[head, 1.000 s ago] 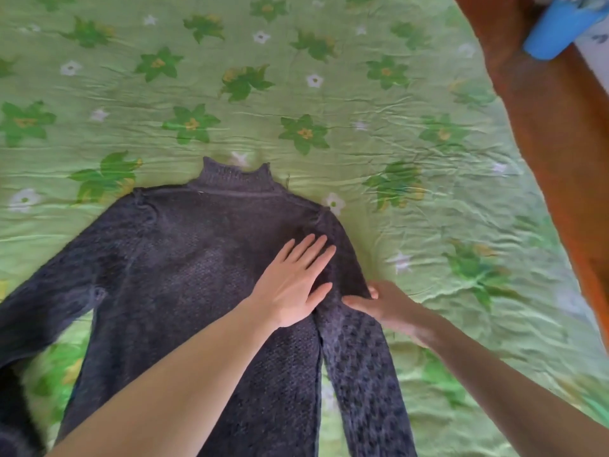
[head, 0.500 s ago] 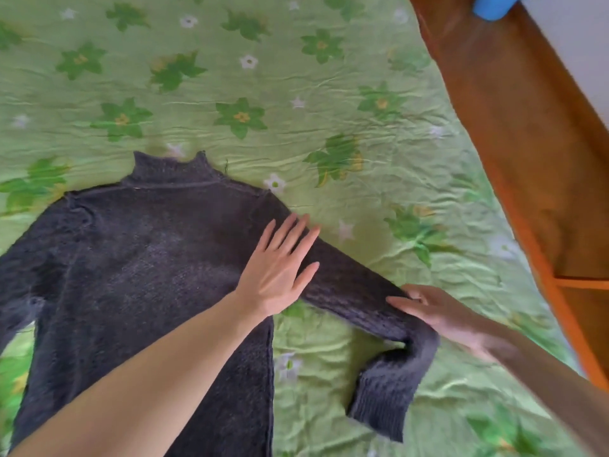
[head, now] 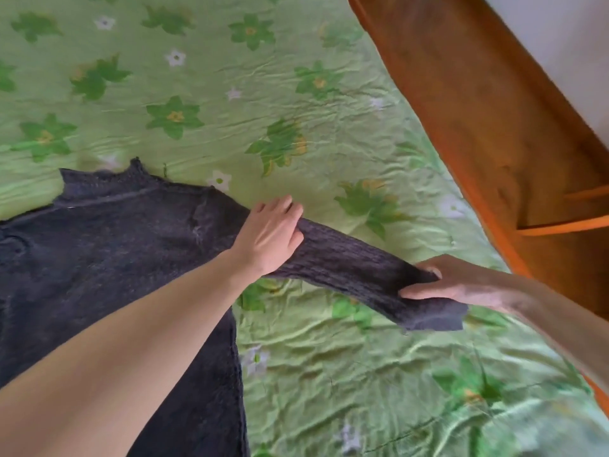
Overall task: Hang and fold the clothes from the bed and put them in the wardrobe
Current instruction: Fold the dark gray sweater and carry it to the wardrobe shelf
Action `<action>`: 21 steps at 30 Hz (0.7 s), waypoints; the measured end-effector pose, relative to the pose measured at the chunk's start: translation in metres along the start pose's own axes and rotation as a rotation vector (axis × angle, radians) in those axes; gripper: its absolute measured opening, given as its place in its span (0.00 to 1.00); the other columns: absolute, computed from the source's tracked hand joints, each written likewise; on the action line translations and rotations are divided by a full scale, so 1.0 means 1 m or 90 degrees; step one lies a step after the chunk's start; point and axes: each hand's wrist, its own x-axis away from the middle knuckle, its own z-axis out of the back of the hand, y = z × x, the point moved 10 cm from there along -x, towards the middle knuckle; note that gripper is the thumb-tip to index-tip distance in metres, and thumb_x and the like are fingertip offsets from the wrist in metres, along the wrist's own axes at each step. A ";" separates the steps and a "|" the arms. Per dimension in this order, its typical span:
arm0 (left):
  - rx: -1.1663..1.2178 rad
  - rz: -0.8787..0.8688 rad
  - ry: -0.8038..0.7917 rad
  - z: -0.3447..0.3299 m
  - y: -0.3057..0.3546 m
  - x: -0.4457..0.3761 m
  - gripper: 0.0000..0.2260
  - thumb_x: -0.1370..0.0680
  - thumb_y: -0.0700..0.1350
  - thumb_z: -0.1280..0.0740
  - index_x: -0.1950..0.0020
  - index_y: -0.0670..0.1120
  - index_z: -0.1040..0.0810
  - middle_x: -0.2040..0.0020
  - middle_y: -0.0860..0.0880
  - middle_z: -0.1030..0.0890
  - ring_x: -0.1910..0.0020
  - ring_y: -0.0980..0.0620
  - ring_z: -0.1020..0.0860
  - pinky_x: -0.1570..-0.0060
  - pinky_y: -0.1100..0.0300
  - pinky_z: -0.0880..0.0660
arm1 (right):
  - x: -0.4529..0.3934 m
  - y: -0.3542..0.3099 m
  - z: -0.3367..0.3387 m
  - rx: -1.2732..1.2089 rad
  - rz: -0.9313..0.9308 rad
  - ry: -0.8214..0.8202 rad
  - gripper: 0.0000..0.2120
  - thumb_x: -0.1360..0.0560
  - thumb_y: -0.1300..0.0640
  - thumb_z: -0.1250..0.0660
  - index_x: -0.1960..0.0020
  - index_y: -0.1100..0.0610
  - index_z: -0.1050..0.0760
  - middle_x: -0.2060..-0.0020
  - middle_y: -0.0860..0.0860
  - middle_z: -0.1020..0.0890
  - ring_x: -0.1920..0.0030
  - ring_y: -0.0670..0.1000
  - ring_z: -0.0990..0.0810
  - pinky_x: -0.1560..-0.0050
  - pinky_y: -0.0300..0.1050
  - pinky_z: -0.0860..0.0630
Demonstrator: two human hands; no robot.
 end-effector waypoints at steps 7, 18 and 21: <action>-0.015 0.069 -0.011 -0.029 0.018 0.011 0.13 0.21 0.46 0.34 0.40 0.41 0.21 0.44 0.43 0.21 0.44 0.39 0.25 0.37 0.46 0.31 | 0.019 0.033 0.066 0.095 -0.018 0.192 0.17 0.26 0.37 0.28 0.60 0.51 0.19 0.70 0.49 0.21 0.69 0.46 0.26 0.66 0.39 0.36; 0.000 -0.004 -0.085 -0.095 0.094 0.054 0.33 0.15 0.64 0.52 0.14 0.48 0.45 0.16 0.37 0.43 0.19 0.35 0.39 0.23 0.37 0.38 | 0.038 0.127 0.039 -0.016 -0.118 0.238 0.17 0.31 0.38 0.21 0.52 0.49 0.17 0.54 0.51 0.14 0.51 0.49 0.17 0.50 0.51 0.25; 0.033 0.009 -0.098 -0.094 0.096 0.055 0.33 0.16 0.65 0.56 0.13 0.50 0.49 0.14 0.39 0.50 0.16 0.36 0.46 0.19 0.37 0.45 | 0.047 0.122 0.037 -0.042 -0.144 0.304 0.12 0.26 0.48 0.21 0.51 0.54 0.18 0.54 0.52 0.14 0.56 0.52 0.14 0.57 0.48 0.19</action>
